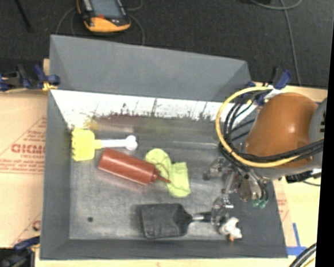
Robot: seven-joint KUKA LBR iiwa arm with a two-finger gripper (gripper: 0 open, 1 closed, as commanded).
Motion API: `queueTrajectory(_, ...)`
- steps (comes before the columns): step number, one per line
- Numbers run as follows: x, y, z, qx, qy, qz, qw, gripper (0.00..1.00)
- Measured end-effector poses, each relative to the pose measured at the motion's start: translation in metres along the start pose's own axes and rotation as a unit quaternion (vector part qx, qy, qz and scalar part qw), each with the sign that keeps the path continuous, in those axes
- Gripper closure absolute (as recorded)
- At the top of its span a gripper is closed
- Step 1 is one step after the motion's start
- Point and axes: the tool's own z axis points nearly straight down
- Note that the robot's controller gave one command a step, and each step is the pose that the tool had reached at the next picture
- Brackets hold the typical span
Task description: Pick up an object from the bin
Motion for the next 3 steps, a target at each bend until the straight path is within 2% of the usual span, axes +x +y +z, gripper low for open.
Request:
queueTrajectory(1,0.000,0.000,0.000,0.000,0.0000,-0.001,1.0000,0.00)
queueTrajectory(2,0.002,0.000,0.030,0.000,-0.0021,-0.053,0.9986,0.00)
queueTrajectory(3,0.011,-0.031,0.094,0.000,-0.0025,-0.153,0.9882,0.00)
